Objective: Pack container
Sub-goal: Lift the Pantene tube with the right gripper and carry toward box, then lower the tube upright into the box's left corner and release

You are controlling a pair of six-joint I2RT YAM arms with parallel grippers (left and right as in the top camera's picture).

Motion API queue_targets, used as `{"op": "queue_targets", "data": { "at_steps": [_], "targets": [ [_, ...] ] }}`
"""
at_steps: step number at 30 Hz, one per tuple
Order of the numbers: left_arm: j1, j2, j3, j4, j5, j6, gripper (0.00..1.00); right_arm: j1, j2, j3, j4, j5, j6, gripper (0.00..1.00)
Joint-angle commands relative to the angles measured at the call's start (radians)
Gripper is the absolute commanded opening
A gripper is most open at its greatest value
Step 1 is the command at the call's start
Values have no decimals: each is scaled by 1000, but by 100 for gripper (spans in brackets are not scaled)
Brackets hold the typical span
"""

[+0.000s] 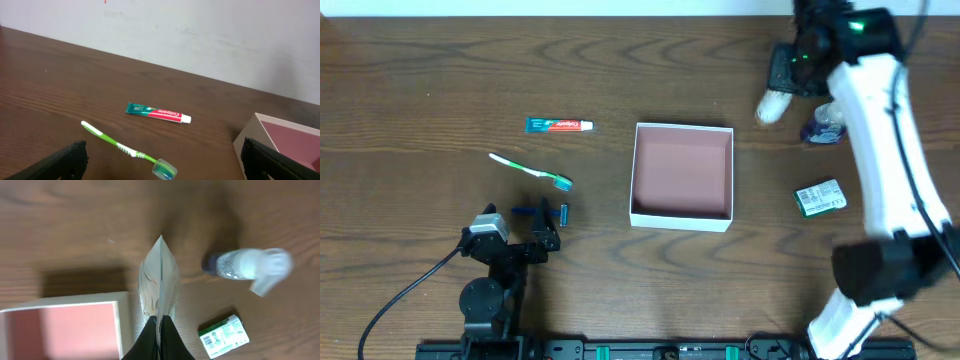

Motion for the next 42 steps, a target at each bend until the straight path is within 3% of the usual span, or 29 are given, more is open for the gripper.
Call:
{"op": "queue_targets", "data": {
  "at_steps": [1,8,18,28,42],
  "targets": [
    [6,-6,-14,-37,11,8,98,11,-154,58,6,-50,-33,1],
    [6,-6,-14,-37,11,9,98,89,-271,58,-31,-145,-14,1],
    [6,-6,-14,-37,11,8,98,320,-268,54,-116,-136,109,1],
    [6,-6,-14,-37,11,8,98,460,-134,51,-92,-79,190,1],
    [6,-6,-14,-37,11,9,98,489,72,51,11,-39,193,1]
  ]
}}
